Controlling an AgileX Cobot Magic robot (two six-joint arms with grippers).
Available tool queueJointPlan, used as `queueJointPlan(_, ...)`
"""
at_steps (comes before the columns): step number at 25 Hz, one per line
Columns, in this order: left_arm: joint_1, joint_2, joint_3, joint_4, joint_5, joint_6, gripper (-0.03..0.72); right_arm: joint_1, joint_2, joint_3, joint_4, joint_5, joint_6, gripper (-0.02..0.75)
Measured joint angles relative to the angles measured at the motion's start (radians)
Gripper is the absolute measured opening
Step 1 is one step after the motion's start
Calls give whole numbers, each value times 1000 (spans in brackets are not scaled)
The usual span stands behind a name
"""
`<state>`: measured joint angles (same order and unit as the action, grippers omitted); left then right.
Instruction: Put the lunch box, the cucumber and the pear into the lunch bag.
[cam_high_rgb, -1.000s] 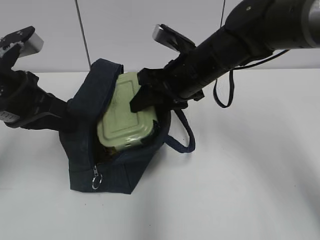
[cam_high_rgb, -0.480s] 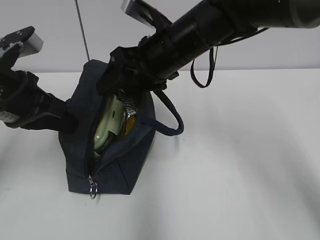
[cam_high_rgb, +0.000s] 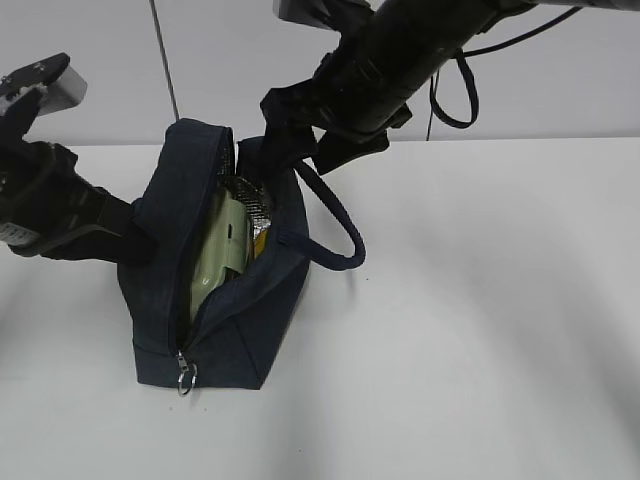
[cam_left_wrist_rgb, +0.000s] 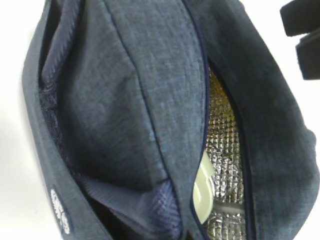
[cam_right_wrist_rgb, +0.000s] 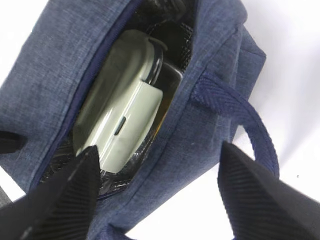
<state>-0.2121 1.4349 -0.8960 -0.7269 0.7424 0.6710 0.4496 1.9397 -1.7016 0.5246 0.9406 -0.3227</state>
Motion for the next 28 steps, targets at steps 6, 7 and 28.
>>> queueJointPlan(6, 0, 0, 0, 0, 2, 0, -16, 0, 69, 0, 16, -5, 8, 536)
queueJointPlan(7, 0, 0, 0, 0, 4, 0, -16, 0, 82, 0, 19, -5, 8, 502)
queueJointPlan(28, -155, 156, -198, 8, 42, -46, -16, -49, -292, 491, -172, -218, 61, 6)
